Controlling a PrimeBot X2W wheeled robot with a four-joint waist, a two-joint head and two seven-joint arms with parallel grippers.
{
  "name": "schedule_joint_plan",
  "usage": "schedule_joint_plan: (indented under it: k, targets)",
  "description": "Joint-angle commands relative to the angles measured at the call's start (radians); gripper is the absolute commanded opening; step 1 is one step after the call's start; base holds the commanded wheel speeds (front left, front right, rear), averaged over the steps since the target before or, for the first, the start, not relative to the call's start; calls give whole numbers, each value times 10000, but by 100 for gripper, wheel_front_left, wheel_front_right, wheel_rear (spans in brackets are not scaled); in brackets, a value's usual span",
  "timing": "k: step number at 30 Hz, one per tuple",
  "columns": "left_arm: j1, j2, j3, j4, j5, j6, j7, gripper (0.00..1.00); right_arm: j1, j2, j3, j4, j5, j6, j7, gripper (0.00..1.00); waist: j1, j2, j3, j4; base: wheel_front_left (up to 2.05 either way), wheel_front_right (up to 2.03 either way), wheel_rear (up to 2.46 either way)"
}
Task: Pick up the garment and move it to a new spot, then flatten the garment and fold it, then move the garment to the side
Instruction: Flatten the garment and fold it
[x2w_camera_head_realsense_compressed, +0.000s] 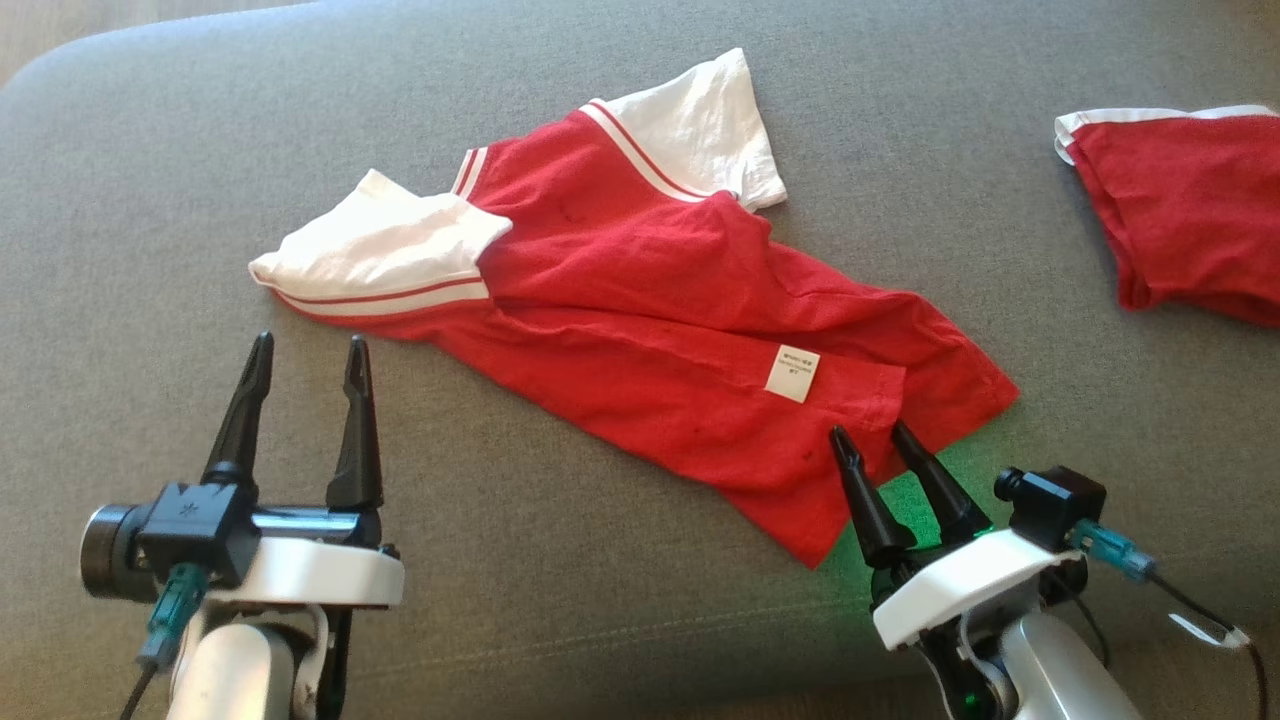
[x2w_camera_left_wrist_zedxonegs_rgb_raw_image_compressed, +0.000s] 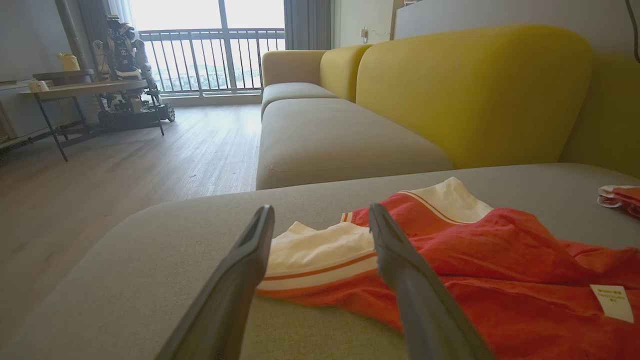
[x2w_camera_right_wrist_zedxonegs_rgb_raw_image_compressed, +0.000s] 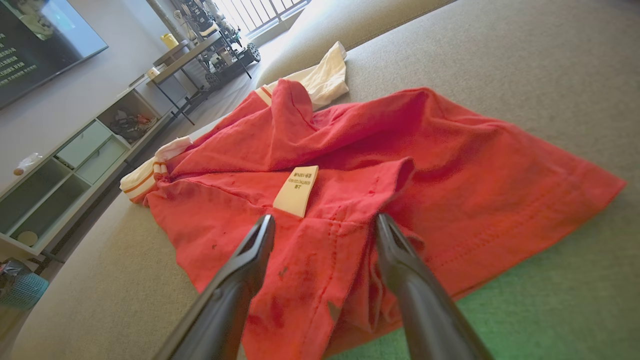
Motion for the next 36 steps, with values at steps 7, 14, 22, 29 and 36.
schedule_joint_plan:
  k: [7, 14, 22, 29, 36]
  targets:
    - [-157, -93, 437, -370, 104, -102, -51, 100, 157, 5, 94, -755, -211, -2, -65, 100, 0, 0, 73, 52, 0, 0, 0]
    - [-129, -176, 497, -343, 167, -209, -51, 100, 208, 5, 120, -779, -98, -2, -65, 100, 0, 0, 85, 117, 0, 0, 0]
    - [-90, -258, 516, -312, 224, -280, -51, 100, 161, 5, 188, -633, -45, -2, -65, 69, 0, 0, 20, 221, 0, 0, 0]
    - [-8, -312, 532, -246, 243, -329, -51, 100, -137, 5, 9, -185, -112, -2, -65, 0, 0, 0, -94, 294, 0, 0, 0]
    - [221, -357, 675, -233, 199, -286, -51, 100, -34, 5, -1177, -820, -848, -2, -65, 0, 0, 0, -285, 151, 0, 0, 0]
